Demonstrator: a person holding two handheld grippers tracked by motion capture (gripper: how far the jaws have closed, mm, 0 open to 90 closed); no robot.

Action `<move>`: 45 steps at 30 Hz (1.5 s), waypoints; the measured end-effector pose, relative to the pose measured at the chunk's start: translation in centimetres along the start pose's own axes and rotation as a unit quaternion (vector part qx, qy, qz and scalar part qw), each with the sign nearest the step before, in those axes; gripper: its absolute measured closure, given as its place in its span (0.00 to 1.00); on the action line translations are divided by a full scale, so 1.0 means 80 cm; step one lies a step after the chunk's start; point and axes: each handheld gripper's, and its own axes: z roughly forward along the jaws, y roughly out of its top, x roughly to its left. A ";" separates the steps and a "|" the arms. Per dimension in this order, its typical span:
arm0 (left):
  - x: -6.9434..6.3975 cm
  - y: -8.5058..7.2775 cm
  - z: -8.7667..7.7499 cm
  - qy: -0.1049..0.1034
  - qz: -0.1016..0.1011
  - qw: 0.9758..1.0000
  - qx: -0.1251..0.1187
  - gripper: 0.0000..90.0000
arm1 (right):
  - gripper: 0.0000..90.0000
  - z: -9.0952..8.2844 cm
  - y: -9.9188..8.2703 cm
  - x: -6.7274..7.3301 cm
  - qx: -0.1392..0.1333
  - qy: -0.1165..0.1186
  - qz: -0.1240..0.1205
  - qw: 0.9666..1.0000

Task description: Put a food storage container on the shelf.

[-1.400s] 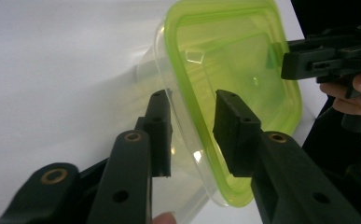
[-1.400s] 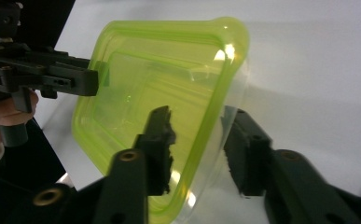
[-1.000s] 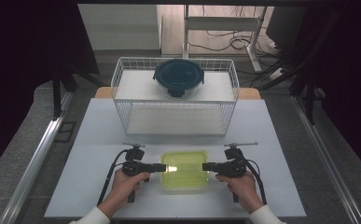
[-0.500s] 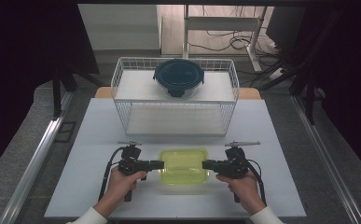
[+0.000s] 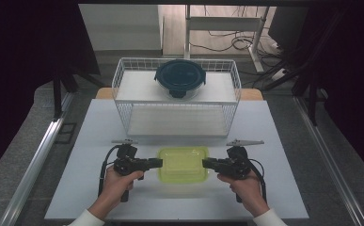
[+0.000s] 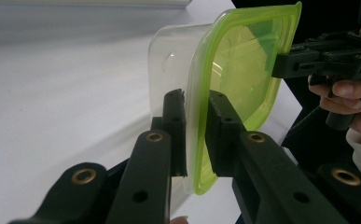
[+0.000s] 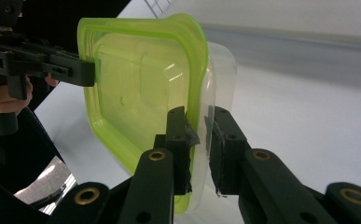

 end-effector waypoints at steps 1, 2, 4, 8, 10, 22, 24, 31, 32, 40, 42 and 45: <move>0.000 0.001 -0.001 0.001 0.002 1.000 -0.002 0.89 | 0.87 0.000 0.001 0.001 -0.001 0.001 -0.002 1.000; -0.001 0.001 -0.002 0.001 0.002 1.000 -0.003 0.89 | 0.87 -0.001 0.003 0.002 -0.002 0.001 -0.003 1.000; -0.002 0.003 -0.003 0.003 0.005 1.000 -0.004 0.89 | 0.87 -0.003 0.008 0.004 -0.005 -0.002 -0.013 1.000; -0.001 0.005 -0.005 0.005 0.006 1.000 -0.004 0.89 | 0.87 -0.004 0.013 0.007 -0.007 -0.003 -0.020 1.000; -0.001 0.006 -0.006 0.004 0.005 1.000 -0.005 0.89 | 0.87 -0.004 0.015 0.008 -0.007 -0.003 -0.023 1.000; -0.007 0.017 -0.006 0.000 0.014 1.000 -0.009 0.89 | 0.87 -0.012 0.022 0.007 -0.013 -0.005 -0.027 1.000; -0.011 0.023 -0.008 -0.001 0.019 1.000 -0.013 0.89 | 0.87 -0.015 0.026 0.008 -0.019 -0.006 -0.031 0.999; -0.023 0.043 -0.016 0.001 0.033 0.999 -0.022 0.89 | 0.87 -0.027 0.040 0.011 -0.032 -0.010 -0.038 0.999; -0.024 0.045 -0.017 0.001 0.035 0.999 -0.023 0.88 | 0.87 -0.028 0.042 0.011 -0.034 -0.010 -0.039 0.999; -0.034 0.066 -0.028 0.004 0.047 0.998 -0.034 0.88 | 0.87 -0.039 0.062 0.020 -0.046 -0.011 -0.049 0.998; -0.038 0.070 -0.031 0.006 0.049 0.998 -0.039 0.88 | 0.87 -0.040 0.067 0.021 -0.048 -0.013 -0.050 0.997; -0.041 0.078 -0.035 0.005 0.050 0.998 -0.043 0.88 | 0.87 -0.043 0.075 0.021 -0.053 -0.011 -0.052 0.997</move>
